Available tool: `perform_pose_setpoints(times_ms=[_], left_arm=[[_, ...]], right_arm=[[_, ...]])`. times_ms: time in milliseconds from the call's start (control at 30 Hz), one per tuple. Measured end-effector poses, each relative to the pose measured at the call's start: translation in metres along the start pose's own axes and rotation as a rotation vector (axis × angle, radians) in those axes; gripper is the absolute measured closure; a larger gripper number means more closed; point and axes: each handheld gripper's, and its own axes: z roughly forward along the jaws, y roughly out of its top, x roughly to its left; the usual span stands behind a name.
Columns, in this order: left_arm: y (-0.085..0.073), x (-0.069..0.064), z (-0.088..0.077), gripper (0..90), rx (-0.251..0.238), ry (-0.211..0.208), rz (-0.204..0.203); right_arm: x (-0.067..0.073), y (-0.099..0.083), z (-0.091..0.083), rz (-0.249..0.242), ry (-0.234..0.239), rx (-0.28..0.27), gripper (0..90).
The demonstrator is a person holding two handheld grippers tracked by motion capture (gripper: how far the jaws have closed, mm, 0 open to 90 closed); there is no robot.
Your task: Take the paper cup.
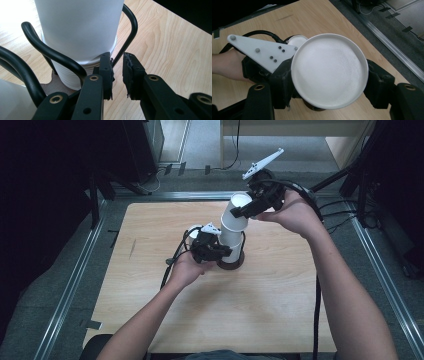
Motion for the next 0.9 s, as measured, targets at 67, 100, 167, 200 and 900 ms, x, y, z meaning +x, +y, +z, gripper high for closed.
perform_pose_setpoints(times_ms=[67, 100, 167, 200, 900], left_arm=[[0.000, 0.000, 0.000, 77.1, 0.001, -0.001, 0.000], [0.000, 0.000, 0.000, 76.2, 0.006, -0.006, -0.006], [0.000, 0.000, -0.001, 75.7, 0.014, -0.004, -0.003], [0.000, 0.000, -0.001, 75.2, 0.016, -0.004, -0.002], [-0.006, -0.010, -0.017, 50.9, 0.041, -0.116, 0.047]], right_arm=[[0.000, -0.001, -0.003, -0.006, 0.000, -0.002, 33.3], [0.000, -0.004, -0.007, -0.008, 0.003, 0.003, 33.2], [0.000, -0.008, -0.013, -0.008, 0.013, 0.001, 33.2], [0.001, -0.010, -0.016, -0.005, 0.019, -0.001, 33.2], [0.024, -0.068, -0.037, -0.055, 0.102, 0.025, 33.2]])
